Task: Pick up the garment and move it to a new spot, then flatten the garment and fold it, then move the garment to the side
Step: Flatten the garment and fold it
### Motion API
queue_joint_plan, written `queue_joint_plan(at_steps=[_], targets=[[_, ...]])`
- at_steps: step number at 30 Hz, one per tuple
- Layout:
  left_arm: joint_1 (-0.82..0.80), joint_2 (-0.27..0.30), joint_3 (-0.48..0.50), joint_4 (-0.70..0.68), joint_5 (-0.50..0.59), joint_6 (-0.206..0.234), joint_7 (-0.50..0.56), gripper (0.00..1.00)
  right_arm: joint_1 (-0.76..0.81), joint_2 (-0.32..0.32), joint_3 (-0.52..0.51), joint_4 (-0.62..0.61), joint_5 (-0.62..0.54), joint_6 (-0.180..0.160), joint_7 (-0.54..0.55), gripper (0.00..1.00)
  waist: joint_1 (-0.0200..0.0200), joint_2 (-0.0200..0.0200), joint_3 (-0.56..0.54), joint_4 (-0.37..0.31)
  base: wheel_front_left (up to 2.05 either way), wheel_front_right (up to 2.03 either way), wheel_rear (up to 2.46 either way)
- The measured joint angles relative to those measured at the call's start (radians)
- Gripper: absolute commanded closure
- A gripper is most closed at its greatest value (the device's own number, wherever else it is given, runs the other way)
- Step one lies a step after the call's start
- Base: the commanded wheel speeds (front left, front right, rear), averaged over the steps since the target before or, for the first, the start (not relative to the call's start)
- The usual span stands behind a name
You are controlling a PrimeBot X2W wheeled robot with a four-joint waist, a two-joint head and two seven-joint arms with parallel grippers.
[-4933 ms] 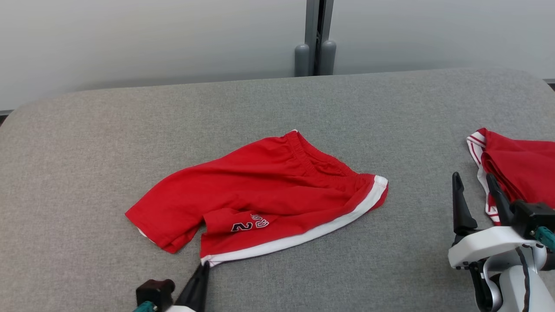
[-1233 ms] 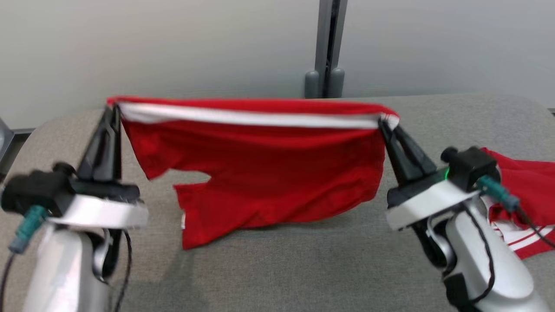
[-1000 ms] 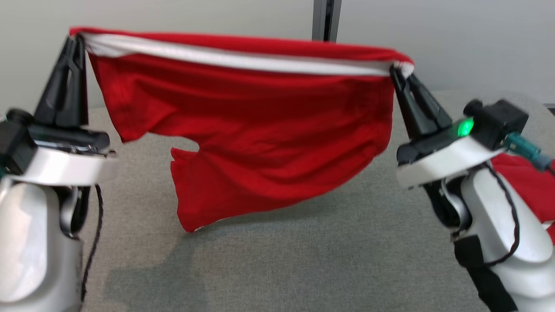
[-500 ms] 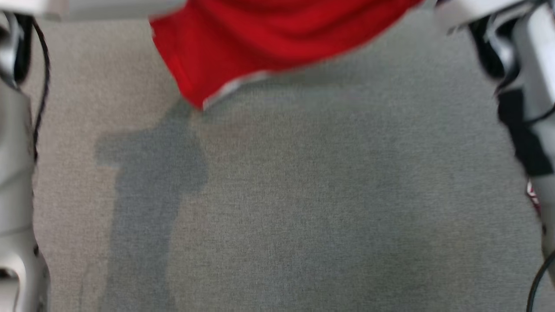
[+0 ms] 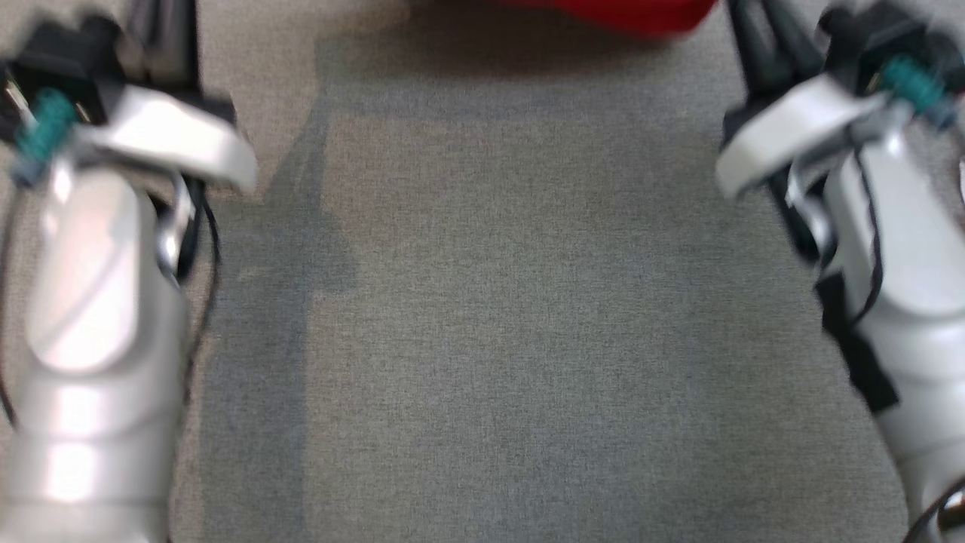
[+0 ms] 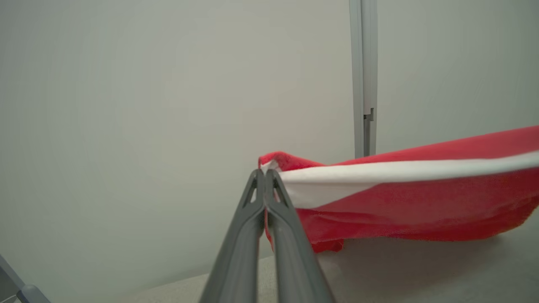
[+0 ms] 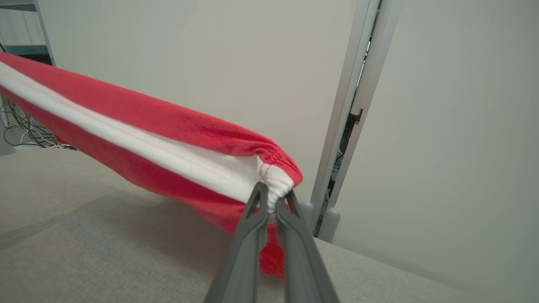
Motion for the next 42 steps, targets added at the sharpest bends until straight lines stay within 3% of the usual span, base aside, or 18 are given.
queue_joint_plan(at_steps=[9, 23, 31, 37, 42], targets=[[0.426, -0.082, 0.070, 0.051, -0.060, 0.004, 0.000, 1.00, 0.367, -0.023, 0.094, -0.025, 0.169, 0.000, 0.000, 1.00, 0.0000, 0.0000, -0.104, -0.007, 0.00, 0.00, 0.00], [0.872, -0.113, 0.105, 0.051, -0.076, 0.015, 0.000, 1.00, 0.755, -0.023, 0.241, -0.065, 0.315, 0.000, 0.000, 1.00, 0.0000, 0.0001, -0.372, 0.010, 0.00, 0.00, 0.00], [0.991, -0.114, 0.125, 0.027, -0.073, 0.014, 0.000, 1.00, 0.889, -0.037, 0.281, -0.107, 0.351, 0.000, 0.000, 1.00, 0.0000, 0.0000, -0.471, 0.026, 0.00, 0.00, 0.00], [1.033, -0.114, 0.139, -0.005, -0.082, 0.018, 0.000, 1.00, 0.924, -0.061, 0.338, -0.134, 0.371, 0.000, 0.000, 1.00, 0.0000, 0.0000, -0.477, 0.006, 0.00, 0.00, 0.00], [0.982, -0.111, 0.140, -0.054, -0.059, 0.010, 0.000, 1.00, 0.907, -0.058, 0.321, -0.162, 0.404, 0.000, 0.000, 1.00, 0.0000, 0.0000, -0.451, -0.007, 0.00, 0.00, 0.00]])
